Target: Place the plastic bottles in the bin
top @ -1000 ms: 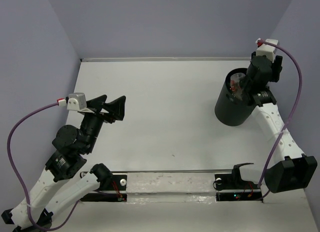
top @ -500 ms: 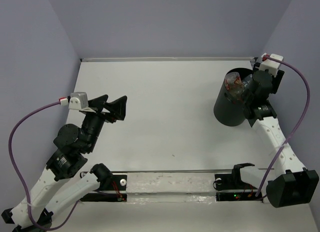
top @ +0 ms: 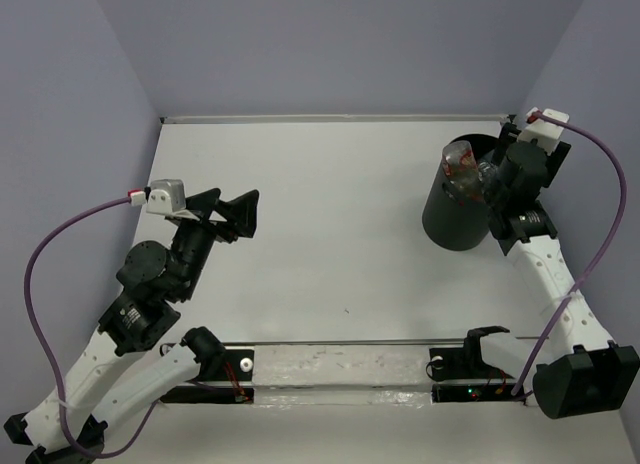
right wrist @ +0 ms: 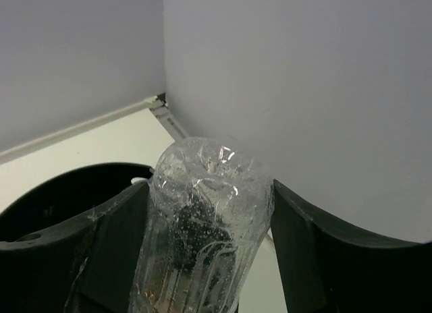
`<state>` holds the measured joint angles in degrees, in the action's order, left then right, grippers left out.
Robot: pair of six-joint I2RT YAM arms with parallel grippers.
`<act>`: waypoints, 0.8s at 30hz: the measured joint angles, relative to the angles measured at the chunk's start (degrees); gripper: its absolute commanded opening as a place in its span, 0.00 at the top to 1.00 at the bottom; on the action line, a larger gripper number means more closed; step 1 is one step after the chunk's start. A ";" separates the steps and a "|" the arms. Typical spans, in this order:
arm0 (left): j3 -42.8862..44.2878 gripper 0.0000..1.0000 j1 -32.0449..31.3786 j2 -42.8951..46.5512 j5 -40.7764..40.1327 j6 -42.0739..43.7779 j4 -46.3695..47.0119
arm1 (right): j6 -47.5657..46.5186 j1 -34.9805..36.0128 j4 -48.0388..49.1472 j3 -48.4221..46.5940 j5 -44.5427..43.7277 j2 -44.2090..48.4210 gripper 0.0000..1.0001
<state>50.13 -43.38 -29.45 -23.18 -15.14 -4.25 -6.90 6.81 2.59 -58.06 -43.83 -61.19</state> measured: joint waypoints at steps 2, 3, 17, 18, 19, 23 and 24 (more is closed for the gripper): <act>-0.04 0.01 0.00 -0.33 0.02 0.00 0.07 | 1.07 -0.02 -1.27 -0.02 0.48 0.11 0.22; -0.09 0.01 0.00 -0.55 0.04 0.00 0.13 | 1.75 0.00 -2.54 0.00 0.94 0.24 0.17; -0.94 0.01 0.76 -1.57 0.35 -0.22 0.22 | 8.13 0.02 -20.50 -8.31 8.31 1.97 0.00; -0.94 0.01 0.79 -1.57 0.35 -0.22 0.22 | 8.57 0.02 -21.27 -9.60 8.74 2.49 0.00; -0.94 0.01 0.90 -1.57 0.35 -0.22 0.33 | 8.85 0.02 -22.27 -11.15 9.09 3.17 0.00; -0.94 0.01 1.11 -1.57 0.26 -0.17 0.70 | 10.05 0.02 -25.16 -16.94 10.86 6.29 0.00; -0.94 0.01 1.11 -1.57 0.24 -0.15 0.81 | 10.36 0.02 -25.55 -18.01 11.41 7.17 0.00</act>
<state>49.19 -42.26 -31.03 -22.94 -15.29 -3.44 3.46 6.83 -22.96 -76.07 -32.42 -54.02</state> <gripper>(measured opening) 0.989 0.994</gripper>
